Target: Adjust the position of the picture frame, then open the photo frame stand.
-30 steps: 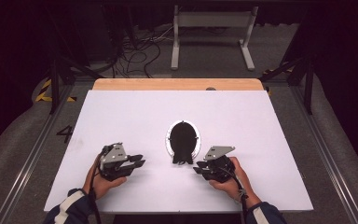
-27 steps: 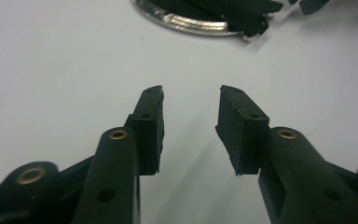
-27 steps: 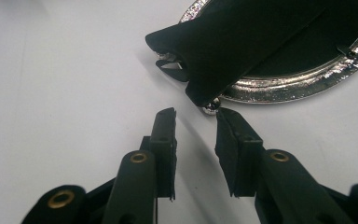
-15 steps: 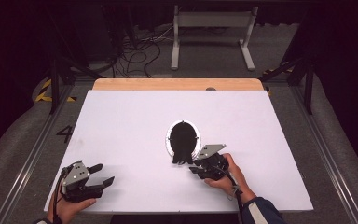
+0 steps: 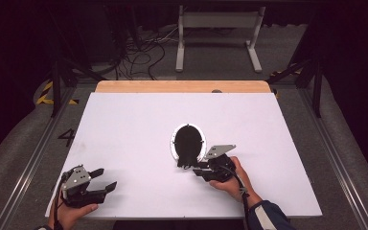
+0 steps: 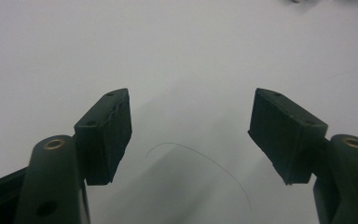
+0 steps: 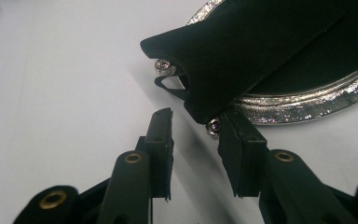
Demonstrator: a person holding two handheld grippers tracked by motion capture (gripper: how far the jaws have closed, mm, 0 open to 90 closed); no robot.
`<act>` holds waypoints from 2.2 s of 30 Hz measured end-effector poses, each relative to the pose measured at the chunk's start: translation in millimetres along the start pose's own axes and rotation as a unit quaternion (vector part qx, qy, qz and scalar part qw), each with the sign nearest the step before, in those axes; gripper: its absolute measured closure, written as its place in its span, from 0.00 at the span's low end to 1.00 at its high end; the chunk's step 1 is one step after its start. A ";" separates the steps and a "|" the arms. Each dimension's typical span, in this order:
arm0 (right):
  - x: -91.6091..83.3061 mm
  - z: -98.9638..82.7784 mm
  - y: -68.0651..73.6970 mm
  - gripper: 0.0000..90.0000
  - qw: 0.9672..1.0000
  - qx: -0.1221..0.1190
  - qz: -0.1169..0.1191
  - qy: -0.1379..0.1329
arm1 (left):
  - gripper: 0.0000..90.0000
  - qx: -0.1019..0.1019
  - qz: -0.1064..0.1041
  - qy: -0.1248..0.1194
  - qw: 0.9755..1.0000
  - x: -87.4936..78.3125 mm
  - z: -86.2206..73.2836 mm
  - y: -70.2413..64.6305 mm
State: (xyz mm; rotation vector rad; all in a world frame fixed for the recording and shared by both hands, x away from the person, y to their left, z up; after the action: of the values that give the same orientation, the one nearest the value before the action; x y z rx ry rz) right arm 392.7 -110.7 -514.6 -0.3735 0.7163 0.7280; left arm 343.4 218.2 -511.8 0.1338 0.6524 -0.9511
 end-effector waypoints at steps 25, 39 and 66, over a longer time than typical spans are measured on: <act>4.6 9.4 -0.7 0.57 0.988 0.127 0.091 -0.019 | 0.29 0.005 0.001 0.022 1.000 5.0 -5.9 1.8; 9.5 16.1 -7.4 0.51 0.965 0.220 0.139 -0.016 | 0.27 0.023 0.005 0.045 0.999 15.9 -3.9 0.9; 26.2 30.4 -22.1 0.62 0.912 0.359 0.196 -0.029 | 0.23 0.038 -0.002 0.071 0.997 34.2 -0.7 -3.0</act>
State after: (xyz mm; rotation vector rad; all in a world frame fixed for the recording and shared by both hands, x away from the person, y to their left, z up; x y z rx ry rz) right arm 436.3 -97.3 -510.2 0.4796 0.9588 0.7899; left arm 354.6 192.3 -531.4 0.2687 0.7475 -0.9771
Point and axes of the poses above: each handheld gripper's, and its own axes: x roughly forward along the jaws, z roughly out of its top, y roughly to its left, the point moved 9 cm from there along x, roughly forward along the jaws, and after that the axes turned 13 degrees about -z, right-handed, at the moved point
